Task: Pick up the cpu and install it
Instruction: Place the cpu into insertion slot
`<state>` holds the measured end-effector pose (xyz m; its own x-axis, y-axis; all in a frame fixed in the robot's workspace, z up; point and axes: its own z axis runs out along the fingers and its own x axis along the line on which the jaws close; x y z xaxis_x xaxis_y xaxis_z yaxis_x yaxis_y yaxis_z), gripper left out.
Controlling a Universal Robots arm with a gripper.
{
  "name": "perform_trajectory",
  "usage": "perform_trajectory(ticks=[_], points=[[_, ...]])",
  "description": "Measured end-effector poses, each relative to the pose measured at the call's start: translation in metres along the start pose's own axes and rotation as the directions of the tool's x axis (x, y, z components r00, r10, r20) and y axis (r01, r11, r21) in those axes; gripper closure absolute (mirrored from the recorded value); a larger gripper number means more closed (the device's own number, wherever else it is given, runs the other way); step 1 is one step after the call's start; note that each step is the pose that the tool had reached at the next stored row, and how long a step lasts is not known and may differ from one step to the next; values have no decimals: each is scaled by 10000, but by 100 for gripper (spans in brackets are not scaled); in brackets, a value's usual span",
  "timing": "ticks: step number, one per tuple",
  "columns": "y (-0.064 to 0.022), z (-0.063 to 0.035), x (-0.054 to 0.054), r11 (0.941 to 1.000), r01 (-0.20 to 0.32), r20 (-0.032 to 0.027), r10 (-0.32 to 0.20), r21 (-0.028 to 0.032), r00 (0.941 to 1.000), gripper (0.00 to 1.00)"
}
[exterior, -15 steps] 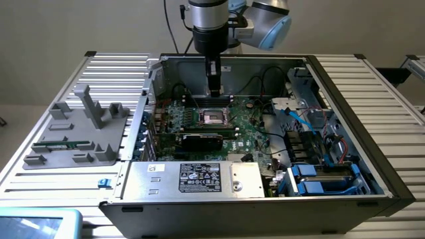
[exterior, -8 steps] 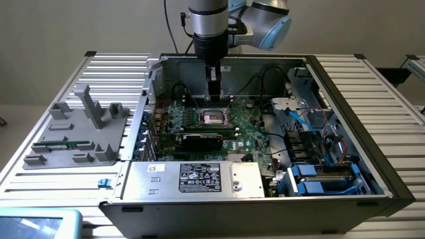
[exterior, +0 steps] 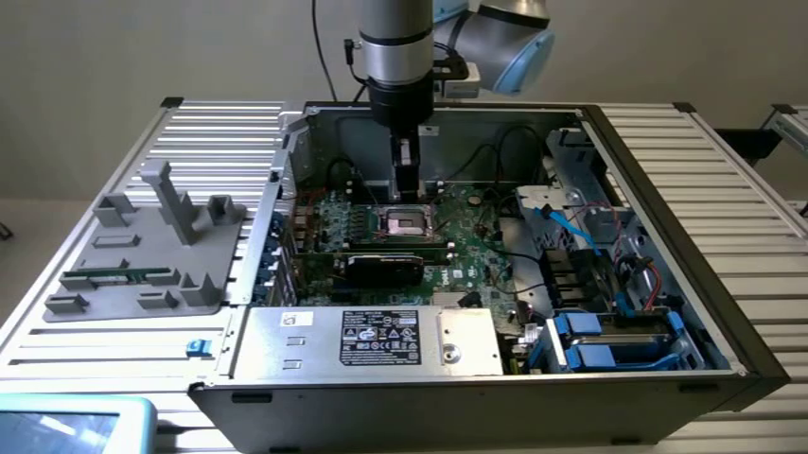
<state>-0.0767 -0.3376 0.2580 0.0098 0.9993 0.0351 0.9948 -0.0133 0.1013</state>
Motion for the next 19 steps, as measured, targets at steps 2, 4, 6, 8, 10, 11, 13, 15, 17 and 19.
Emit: perform_trajectory(ticks=[2, 4, 6, 8, 10, 11, 13, 15, 17, 19], points=[[-3, 37, -10, 10000, 0, 0, 0, 0, 10000, 46], [-7, 72, -19, 10000, -1, -1, 1, 0, 10000, 46], [-10, 108, -27, 10000, -1, -1, 1, -1, 10000, 46], [-14, 145, -35, 10000, 0, -1, 0, -1, 10000, 46], [-18, 181, -42, 10000, -1, 0, 1, 0, 10000, 46], [-19, 199, -45, 10000, -1, 0, 1, 0, 10000, 46], [-23, 234, -51, 10000, 0, 0, 0, 0, 10000, 46], [-26, 269, -57, 10000, -1, 0, 1, 0, 10000, 46], [-30, 307, -63, 10000, -1, -1, 1, -1, 10000, 46], [-33, 342, -67, 10000, 0, 0, 0, -1, 10000, 46]])
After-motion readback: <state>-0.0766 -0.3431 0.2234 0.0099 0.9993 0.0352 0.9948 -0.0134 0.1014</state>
